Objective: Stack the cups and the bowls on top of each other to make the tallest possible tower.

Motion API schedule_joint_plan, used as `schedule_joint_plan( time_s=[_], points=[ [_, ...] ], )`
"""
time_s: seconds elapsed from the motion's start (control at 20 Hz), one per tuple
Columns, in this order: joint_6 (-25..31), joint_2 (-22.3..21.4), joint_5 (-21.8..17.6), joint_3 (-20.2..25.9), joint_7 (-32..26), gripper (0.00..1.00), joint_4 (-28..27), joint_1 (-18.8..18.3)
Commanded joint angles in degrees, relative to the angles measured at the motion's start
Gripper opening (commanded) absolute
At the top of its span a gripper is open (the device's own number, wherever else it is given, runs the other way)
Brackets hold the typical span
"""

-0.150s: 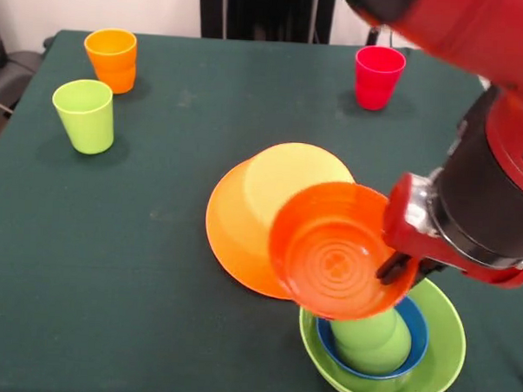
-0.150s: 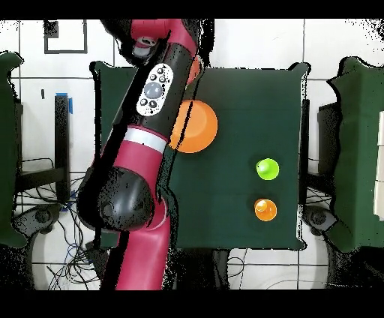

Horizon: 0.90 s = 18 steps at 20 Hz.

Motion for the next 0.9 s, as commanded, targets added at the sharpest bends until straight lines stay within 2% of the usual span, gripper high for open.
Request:
schedule_joint_plan(
  time_s=[0.05,0.1,0.35,0.55,0.75,0.9],
  points=[
    [-2.8,2.1,-11.3,15.1,-9.1,0.00,2.2,4.3],
    [-2.9,1.9,-12.5,15.6,-8.9,0.00,2.6,4.7],
    [-7.2,0.4,-21.0,25.4,-12.4,0.00,8.0,7.7],
    [-8.9,-0.7,-25.4,31.6,-12.7,0.00,10.1,9.0],
    [-9.6,-1.0,-27.8,34.7,-11.8,0.00,9.2,8.9],
    [-8.7,-0.4,-28.3,33.9,-10.7,0.00,5.4,7.1]
  ],
)
